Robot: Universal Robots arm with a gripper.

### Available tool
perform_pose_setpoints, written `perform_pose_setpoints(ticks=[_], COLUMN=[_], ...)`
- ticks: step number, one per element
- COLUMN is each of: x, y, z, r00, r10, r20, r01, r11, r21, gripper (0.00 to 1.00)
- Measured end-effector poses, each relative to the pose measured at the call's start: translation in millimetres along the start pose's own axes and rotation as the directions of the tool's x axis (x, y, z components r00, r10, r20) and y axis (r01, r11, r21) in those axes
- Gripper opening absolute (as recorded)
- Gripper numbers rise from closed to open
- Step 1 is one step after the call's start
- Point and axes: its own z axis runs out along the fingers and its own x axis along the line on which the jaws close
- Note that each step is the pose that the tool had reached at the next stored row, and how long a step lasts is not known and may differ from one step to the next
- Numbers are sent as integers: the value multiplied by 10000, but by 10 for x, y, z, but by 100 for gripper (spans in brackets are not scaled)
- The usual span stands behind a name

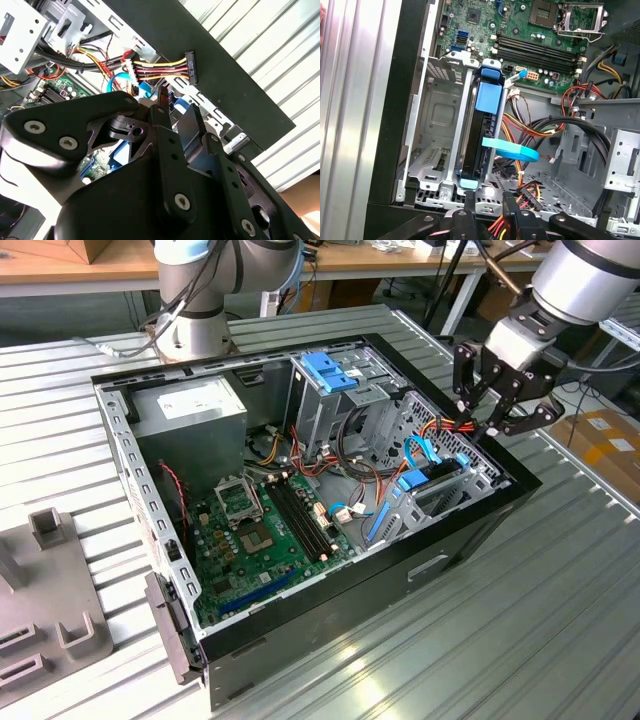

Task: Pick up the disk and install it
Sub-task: 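Insert the second disk wire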

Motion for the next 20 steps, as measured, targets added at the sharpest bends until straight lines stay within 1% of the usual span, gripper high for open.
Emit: perform_pose_setpoints(ticks=[6, 13, 17, 18, 19, 20], x=[15, 18, 21, 22, 22, 22], y=[-95, -113, -129, -132, -132, -133], z=[6, 6, 7, 7, 7, 7], r00=[10000, 10000, 9990, 9974, 9962, 9932], r10=[-56, -83, -446, -717, -872, -1158], r20=[4, 6, 30, 49, 60, 80], r01=[56, 83, 446, 717, 872, 1158], r11=[10000, 10000, 9990, 9974, 9962, 9932], r21=[-3, -5, -28, -45, -54, -71], gripper=[35, 35, 35, 35, 35, 35])
